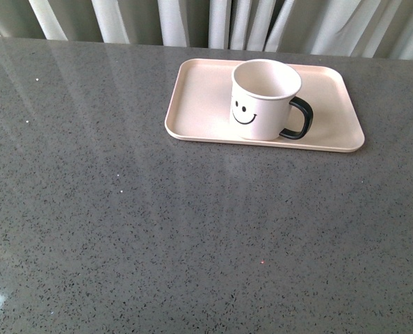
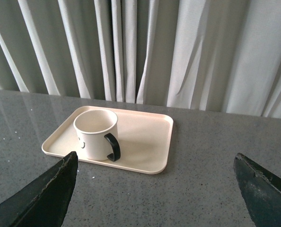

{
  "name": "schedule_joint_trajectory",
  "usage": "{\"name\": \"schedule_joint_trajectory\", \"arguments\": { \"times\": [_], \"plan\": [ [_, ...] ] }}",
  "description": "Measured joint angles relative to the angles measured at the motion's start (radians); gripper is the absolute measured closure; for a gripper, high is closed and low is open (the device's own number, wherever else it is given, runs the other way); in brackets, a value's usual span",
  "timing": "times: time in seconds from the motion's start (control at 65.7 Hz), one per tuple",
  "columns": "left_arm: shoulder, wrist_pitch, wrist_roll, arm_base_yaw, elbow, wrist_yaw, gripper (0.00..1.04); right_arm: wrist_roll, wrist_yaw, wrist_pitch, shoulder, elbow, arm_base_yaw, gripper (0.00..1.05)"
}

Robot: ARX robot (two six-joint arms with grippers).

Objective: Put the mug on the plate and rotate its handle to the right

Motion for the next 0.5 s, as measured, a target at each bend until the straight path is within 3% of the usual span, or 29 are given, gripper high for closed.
{"name": "schedule_joint_trajectory", "arguments": {
  "times": [0.289, 0.502],
  "plan": [
    [-0.052, -0.036, 0.0, 0.0, 0.0, 0.0, 1.03, 0.0, 0.0, 0.0, 0.0, 0.0, 0.0, 0.09],
    [-0.052, -0.036, 0.0, 0.0, 0.0, 0.0, 0.67, 0.0, 0.0, 0.0, 0.0, 0.0, 0.0, 0.09]
  ]
}}
